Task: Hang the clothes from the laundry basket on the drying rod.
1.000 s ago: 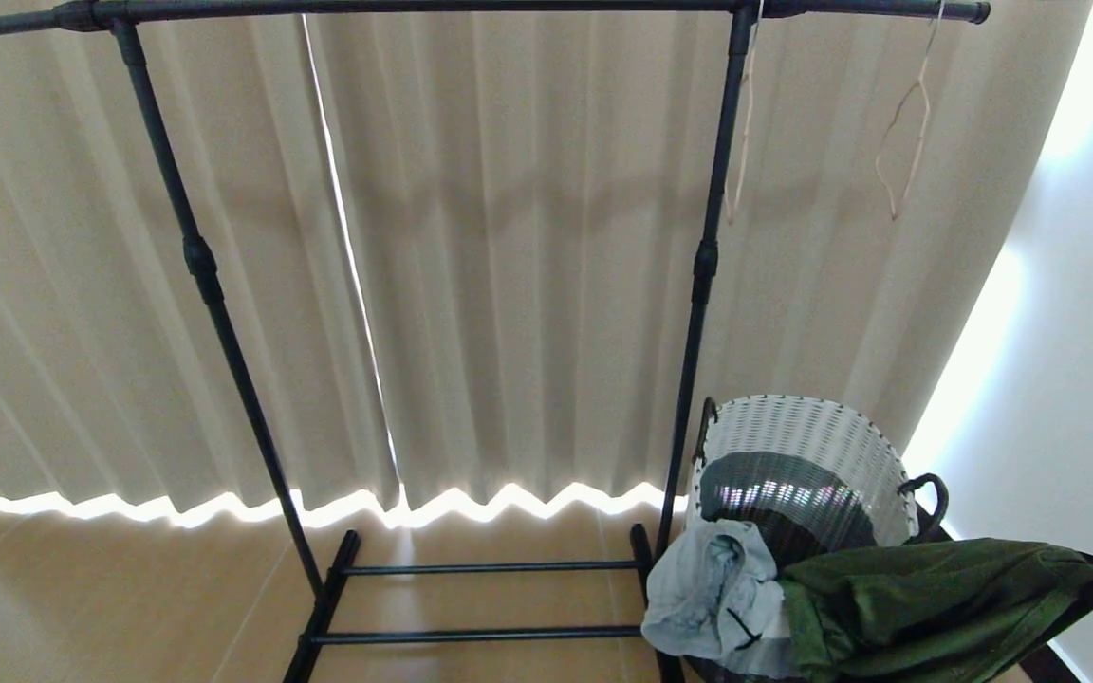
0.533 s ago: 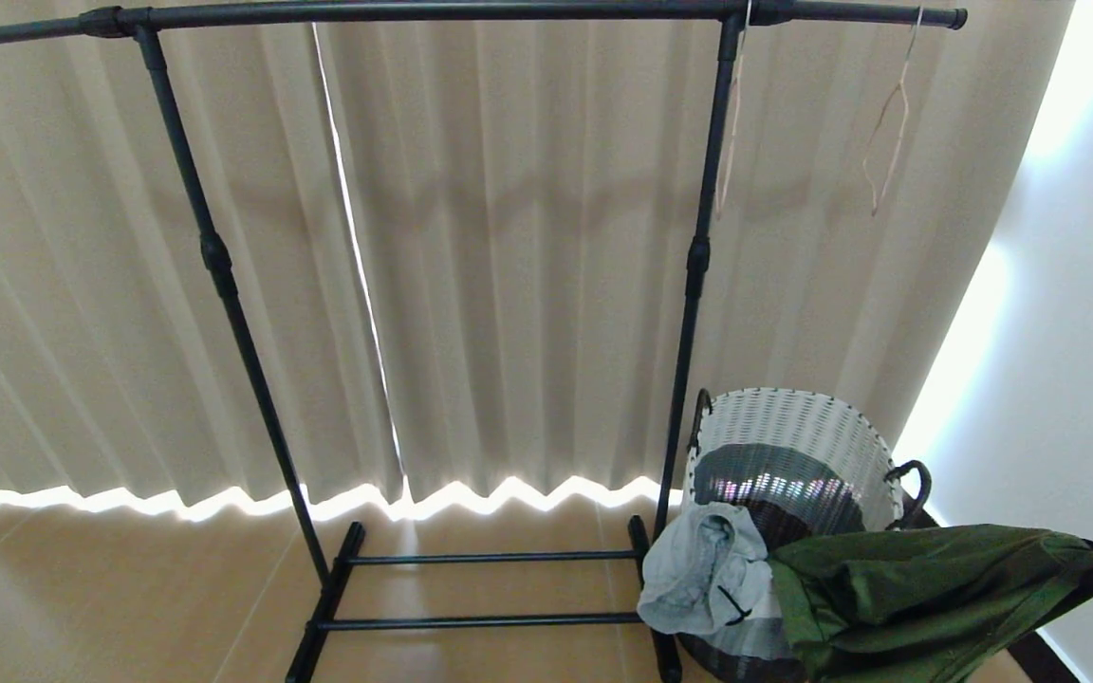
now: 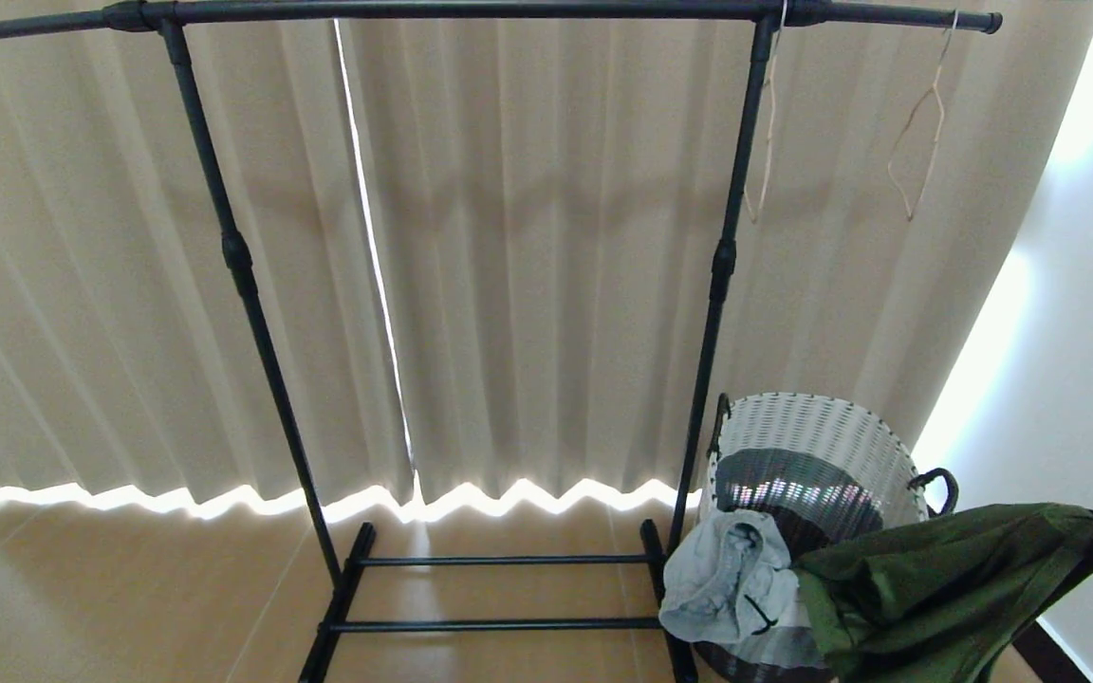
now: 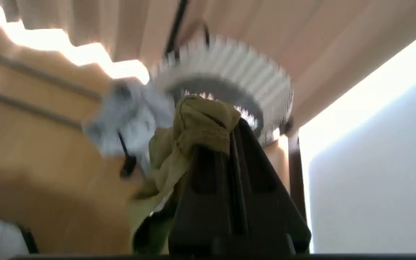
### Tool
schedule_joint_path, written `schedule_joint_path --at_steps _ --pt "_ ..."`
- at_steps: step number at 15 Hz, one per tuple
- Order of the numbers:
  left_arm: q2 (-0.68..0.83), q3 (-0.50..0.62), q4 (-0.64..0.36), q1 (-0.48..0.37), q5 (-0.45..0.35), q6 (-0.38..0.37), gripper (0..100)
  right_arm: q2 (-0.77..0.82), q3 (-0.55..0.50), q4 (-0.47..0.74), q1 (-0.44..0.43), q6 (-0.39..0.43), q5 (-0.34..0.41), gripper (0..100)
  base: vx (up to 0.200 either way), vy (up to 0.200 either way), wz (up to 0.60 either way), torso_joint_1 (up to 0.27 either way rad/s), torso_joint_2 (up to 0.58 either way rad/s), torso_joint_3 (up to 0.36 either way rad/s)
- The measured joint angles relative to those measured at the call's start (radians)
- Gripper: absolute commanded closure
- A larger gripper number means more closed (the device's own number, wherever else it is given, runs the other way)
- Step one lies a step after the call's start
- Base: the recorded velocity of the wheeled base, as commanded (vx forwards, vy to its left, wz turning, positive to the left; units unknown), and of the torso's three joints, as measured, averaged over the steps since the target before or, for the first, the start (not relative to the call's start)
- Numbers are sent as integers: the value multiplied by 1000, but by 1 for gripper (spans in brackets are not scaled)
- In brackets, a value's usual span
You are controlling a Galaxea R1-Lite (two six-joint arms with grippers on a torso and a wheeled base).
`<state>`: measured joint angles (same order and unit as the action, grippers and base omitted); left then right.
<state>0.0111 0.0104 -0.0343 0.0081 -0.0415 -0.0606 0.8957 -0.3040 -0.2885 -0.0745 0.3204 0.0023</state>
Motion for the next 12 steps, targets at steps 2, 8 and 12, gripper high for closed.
schedule_joint_path --at_steps 2,8,12 --pt "0 -1 2 2 23 -3 0 0 -45 89 -3 -18 6 100 0 0 0 0 0 0" --pt "1 60 3 0 -127 -31 0 8 -147 183 -15 -84 189 100 0 0 0 0 0 0" --pt "106 229 3 -1 -323 -44 0 53 -237 184 -78 -203 264 100 0 0 0 0 0 0"
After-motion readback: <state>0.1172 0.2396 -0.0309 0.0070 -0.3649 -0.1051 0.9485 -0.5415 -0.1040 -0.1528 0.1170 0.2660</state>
